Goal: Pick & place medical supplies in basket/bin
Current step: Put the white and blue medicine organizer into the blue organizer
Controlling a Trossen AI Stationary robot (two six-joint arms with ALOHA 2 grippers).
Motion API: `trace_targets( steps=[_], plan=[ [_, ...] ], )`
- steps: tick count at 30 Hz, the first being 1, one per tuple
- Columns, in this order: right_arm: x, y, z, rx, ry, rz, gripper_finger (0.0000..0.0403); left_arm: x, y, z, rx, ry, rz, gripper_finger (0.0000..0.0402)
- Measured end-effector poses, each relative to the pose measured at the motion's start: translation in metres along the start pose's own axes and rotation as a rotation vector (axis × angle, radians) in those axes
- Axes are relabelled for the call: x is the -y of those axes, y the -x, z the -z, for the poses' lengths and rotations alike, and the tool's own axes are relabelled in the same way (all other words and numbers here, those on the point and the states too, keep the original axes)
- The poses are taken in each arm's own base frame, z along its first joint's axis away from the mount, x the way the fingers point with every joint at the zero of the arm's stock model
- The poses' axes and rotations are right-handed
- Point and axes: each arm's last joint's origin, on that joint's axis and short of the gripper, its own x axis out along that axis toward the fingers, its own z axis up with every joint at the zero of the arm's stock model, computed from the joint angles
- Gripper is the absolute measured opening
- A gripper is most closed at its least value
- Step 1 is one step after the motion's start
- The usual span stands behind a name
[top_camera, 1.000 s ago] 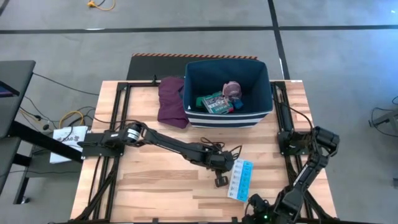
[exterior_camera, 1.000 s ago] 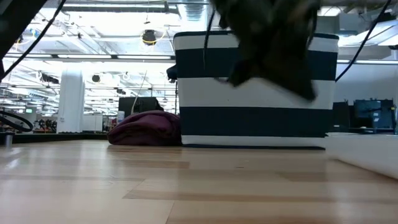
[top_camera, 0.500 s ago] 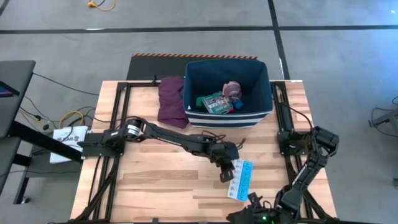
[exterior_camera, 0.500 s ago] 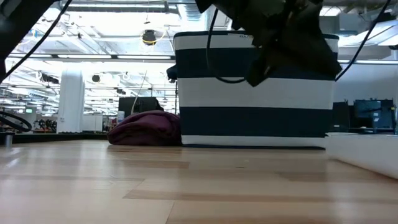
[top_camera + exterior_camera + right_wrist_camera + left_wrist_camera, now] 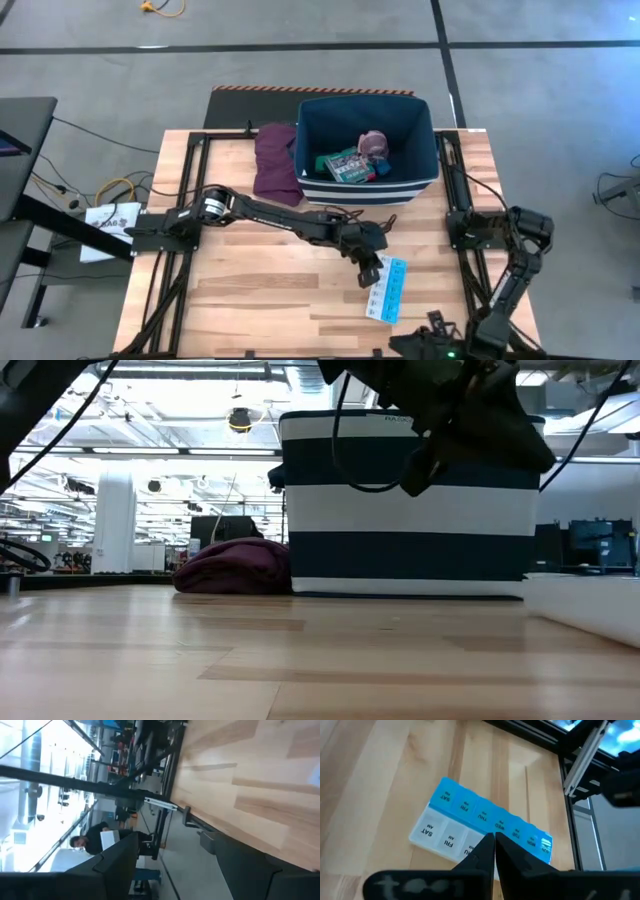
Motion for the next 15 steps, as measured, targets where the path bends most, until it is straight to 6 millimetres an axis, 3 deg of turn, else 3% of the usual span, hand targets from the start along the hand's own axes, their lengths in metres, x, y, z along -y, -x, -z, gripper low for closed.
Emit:
trace_targets(
  steps=[4, 15],
  plan=[
    [-0.005, 0.015, -0.009, -0.017, 0.058, 0.014, 0.0255, 0.004, -0.001, 0.003, 0.009, 0.000, -0.054, 0.0000],
    [-0.020, 0.030, -0.046, -0.184, 0.220, 0.206, 0.0255, 0.004, -0.001, 0.003, 0.041, 0.035, -0.098, 0.0000]
  ],
)
